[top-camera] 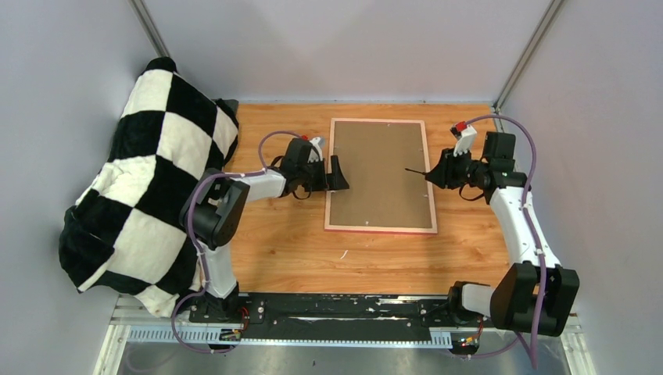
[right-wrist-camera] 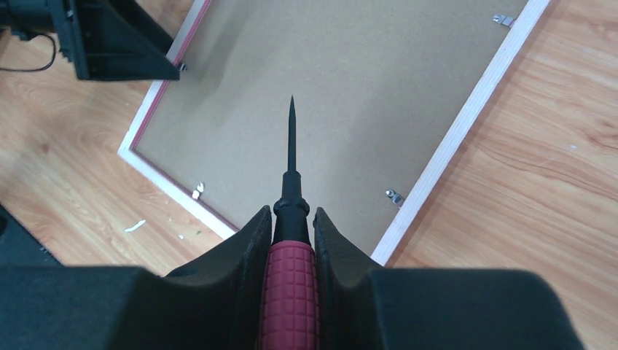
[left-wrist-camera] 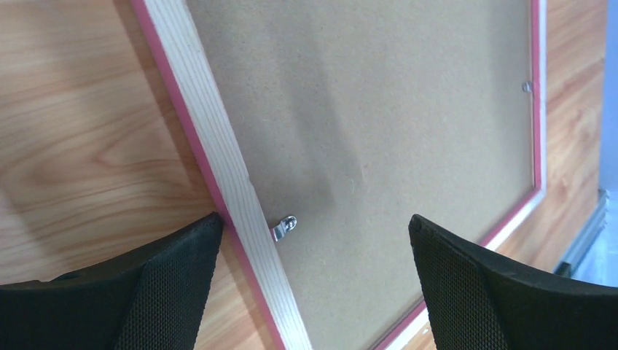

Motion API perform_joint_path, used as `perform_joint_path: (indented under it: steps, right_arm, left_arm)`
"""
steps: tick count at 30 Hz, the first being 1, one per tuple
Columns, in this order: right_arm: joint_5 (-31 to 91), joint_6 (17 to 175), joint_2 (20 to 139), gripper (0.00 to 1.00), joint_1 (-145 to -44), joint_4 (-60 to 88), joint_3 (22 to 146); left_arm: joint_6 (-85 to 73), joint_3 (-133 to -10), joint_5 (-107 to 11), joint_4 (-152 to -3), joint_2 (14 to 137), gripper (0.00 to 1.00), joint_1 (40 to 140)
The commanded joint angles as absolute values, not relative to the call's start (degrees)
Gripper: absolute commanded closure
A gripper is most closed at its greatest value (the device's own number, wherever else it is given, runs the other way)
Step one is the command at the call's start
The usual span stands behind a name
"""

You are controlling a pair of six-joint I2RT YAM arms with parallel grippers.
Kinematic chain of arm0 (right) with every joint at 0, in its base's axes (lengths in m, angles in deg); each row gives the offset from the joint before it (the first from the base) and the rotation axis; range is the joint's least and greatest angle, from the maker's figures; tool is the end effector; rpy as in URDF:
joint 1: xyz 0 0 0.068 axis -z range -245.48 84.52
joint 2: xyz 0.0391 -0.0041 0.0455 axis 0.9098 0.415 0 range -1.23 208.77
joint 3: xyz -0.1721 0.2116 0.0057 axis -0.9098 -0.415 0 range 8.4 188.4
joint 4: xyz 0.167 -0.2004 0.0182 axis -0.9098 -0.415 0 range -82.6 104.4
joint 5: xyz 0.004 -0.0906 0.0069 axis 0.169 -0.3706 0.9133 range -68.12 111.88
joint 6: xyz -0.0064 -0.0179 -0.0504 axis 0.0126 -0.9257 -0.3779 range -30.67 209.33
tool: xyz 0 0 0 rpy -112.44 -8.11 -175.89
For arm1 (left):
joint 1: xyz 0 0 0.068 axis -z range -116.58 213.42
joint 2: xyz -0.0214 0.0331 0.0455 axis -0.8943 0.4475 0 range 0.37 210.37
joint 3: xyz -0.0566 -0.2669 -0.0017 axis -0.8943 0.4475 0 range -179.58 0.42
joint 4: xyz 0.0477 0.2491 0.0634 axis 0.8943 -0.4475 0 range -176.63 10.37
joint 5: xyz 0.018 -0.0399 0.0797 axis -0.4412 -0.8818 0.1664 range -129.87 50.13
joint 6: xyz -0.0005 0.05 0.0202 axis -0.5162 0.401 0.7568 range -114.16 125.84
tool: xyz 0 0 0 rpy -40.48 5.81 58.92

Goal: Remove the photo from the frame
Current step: Move the photo frame to the center of the board.

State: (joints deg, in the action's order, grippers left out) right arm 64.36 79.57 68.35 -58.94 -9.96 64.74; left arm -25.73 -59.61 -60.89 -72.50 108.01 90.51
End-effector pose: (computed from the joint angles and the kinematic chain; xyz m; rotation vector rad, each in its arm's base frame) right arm 0.2606 -0.0058 0.3022 -0.4525 2.0529 0.6503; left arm 0.3423 -0.1895 0.1550 0.1113 2.4027 -0.9289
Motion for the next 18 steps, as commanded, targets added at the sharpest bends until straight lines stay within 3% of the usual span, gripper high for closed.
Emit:
perform_joint_path:
  steps: [1,11,18]
  right_arm:
    - [58.02,79.7,65.96,1.0,-57.61,-7.18,63.21]
    - [53.28,81.29,65.48,1.0,-56.87,-4.3,61.4]
    - [55.27,81.59,64.58,1.0,-56.87,-3.75,60.71]
  left_arm:
    - [-28.81,-58.22,-67.11,-70.26,111.35,0.0,94.24]
    - [-29.06,-60.44,-68.17,-69.7,114.19,0.0,98.56]
    - [-18.8,-64.04,-50.91,-74.65,106.07,0.0,95.0]
